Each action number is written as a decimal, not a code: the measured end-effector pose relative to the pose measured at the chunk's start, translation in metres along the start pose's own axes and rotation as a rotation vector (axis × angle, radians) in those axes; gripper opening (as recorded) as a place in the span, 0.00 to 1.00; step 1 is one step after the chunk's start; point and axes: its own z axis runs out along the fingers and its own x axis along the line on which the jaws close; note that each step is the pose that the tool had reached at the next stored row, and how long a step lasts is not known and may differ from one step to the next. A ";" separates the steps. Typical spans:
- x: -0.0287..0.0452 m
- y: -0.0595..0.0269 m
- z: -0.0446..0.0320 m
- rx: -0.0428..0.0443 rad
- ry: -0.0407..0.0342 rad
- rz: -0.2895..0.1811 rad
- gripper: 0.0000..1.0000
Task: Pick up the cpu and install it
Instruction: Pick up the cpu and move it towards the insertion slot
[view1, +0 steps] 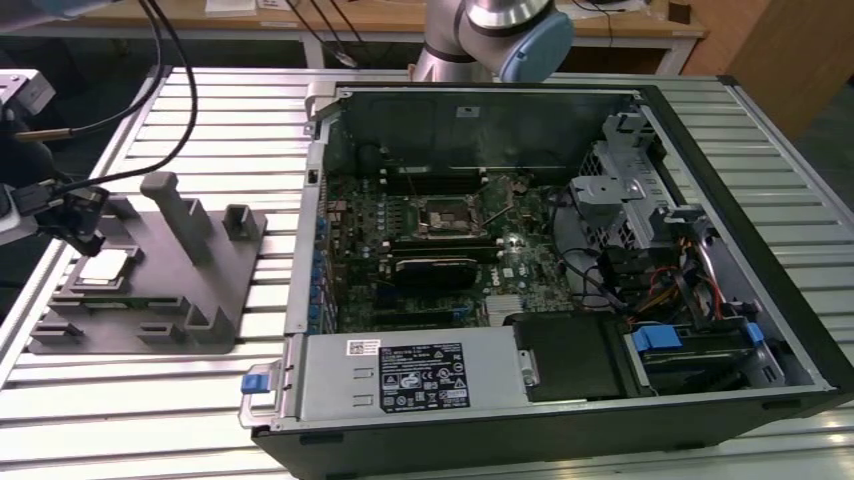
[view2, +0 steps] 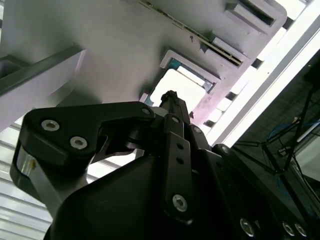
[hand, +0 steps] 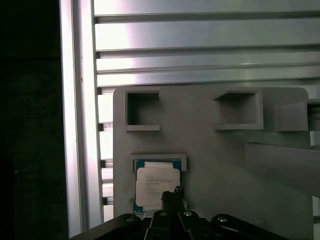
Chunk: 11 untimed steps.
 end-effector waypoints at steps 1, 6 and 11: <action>0.0002 -0.0001 0.0018 0.0000 -0.0001 0.000 0.11; 0.0021 -0.0006 0.0096 -0.0004 0.0004 -0.005 0.11; 0.0070 -0.0012 0.0141 -0.0009 0.0002 -0.008 0.11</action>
